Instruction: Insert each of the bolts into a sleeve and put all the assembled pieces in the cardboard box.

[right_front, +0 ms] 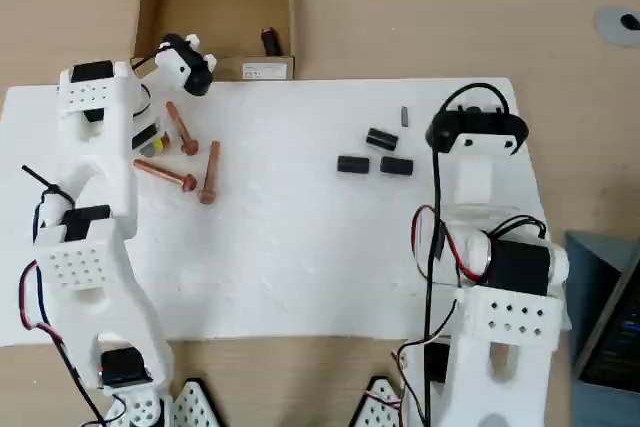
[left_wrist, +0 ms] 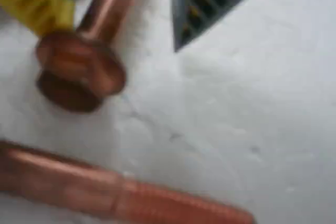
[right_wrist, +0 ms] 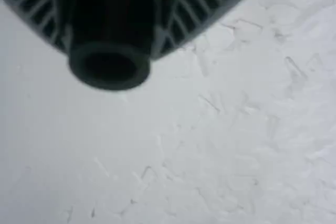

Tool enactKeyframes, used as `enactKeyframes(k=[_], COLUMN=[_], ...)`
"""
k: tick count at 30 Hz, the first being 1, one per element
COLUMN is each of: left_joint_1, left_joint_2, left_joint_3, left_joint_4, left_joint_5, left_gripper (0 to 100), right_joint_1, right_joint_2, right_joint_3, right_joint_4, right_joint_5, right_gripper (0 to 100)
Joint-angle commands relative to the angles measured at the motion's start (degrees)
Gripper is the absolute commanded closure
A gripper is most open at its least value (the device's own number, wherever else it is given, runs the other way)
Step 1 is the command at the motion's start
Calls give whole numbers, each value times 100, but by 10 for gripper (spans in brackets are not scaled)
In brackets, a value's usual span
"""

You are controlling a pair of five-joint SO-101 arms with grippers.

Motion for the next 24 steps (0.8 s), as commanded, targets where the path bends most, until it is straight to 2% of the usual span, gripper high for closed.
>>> enactKeyframes(k=[1, 5, 10, 12, 18, 24], left_joint_1=[-26, -9, 9, 9, 220, 378], left_joint_2=[215, 462, 462, 321, -242, -813], left_joint_3=[-466, -642, -712, -949, -1600, -1776], left_joint_4=[-79, -79, -70, 211, 1829, 2119], left_joint_5=[-26, -18, 290, 466, 1204, 1943], left_gripper=[881, 1000, 998, 997, 993, 993], right_joint_1=[48, 48, 48, 48, 48, 48], right_joint_2=[-101, -101, -101, -101, -110, -110], right_joint_3=[4, 4, 4, -22, -40, -40], right_joint_4=[-114, -114, -114, -114, -97, -97], right_joint_5=[-26, -26, -26, -26, -35, -26], right_gripper=[988, 988, 988, 988, 988, 988])
